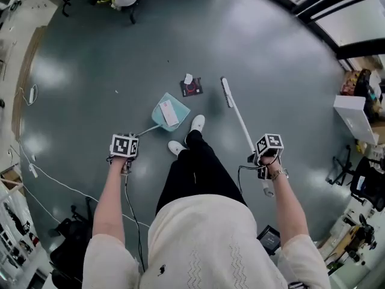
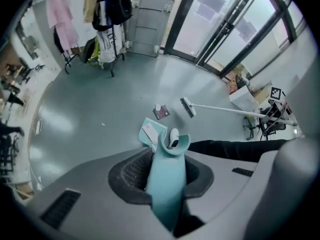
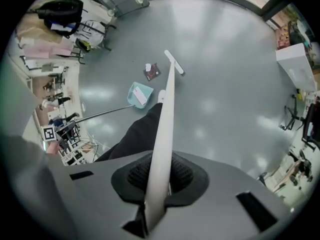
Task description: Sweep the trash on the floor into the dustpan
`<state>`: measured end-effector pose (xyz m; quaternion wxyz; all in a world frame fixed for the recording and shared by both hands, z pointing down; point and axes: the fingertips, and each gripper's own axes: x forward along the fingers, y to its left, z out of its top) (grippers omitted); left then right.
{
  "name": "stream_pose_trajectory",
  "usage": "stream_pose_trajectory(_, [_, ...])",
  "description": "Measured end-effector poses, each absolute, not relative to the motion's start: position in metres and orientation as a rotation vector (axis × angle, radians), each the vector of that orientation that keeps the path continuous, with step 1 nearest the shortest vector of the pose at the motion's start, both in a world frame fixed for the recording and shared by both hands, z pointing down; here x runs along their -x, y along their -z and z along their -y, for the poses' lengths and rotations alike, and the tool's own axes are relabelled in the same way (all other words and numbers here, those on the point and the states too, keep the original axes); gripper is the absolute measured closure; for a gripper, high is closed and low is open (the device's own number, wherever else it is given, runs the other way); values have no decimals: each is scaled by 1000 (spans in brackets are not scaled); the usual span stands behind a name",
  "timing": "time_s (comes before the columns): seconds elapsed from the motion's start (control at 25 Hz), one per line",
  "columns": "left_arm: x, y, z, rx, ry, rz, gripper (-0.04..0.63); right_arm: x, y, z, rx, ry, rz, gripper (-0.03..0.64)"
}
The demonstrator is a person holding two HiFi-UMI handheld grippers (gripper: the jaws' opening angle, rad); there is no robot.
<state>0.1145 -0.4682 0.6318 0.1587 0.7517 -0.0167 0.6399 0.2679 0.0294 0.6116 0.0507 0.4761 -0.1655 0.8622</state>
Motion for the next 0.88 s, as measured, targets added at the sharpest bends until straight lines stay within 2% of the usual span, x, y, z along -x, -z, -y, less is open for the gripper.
stream_pose_trajectory(0.44, [-226,-629,590,-2194,-2013,-286,502,-291,-651,53,-1520,-2796,394,565])
stream_pose_trajectory(0.6, [-257,-637,612,-2219,-2075,-344,502,-297,-652,73,-1516,-2772,361,566])
stream_pose_trajectory(0.88, [-325,-665,660,-2244,-2232,-710,502,-292,-656,118,-1472,-2767,255,566])
